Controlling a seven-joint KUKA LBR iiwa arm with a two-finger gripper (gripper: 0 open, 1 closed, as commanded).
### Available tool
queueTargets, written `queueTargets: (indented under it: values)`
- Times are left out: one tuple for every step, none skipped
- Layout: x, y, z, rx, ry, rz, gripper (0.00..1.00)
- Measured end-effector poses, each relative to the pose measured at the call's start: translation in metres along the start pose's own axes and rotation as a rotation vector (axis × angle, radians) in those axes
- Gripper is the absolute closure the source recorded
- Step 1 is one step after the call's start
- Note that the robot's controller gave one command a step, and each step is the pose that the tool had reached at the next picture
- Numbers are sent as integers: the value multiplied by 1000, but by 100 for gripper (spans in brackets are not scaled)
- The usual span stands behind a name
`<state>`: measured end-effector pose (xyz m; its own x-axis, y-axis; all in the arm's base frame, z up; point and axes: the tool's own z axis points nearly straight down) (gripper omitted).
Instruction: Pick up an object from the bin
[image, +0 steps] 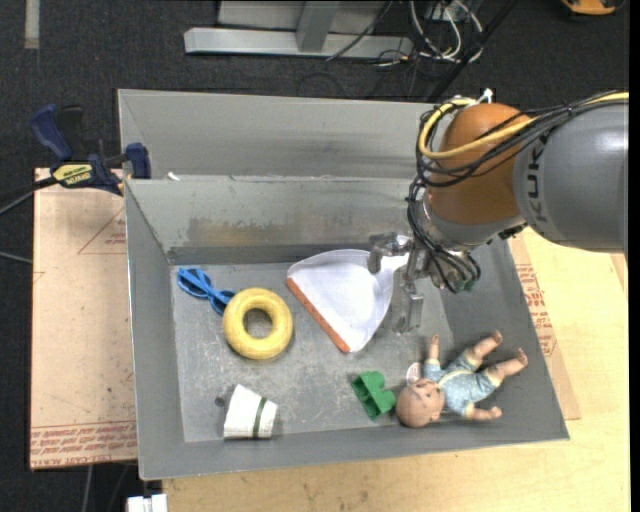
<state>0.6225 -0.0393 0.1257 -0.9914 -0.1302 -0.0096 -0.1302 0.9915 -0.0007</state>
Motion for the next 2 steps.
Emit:
queueTargets:
  values:
    - [-1, -3, 41, -4, 6, -447, 100]
    - [-1, -3, 41, -4, 6, -447, 100]
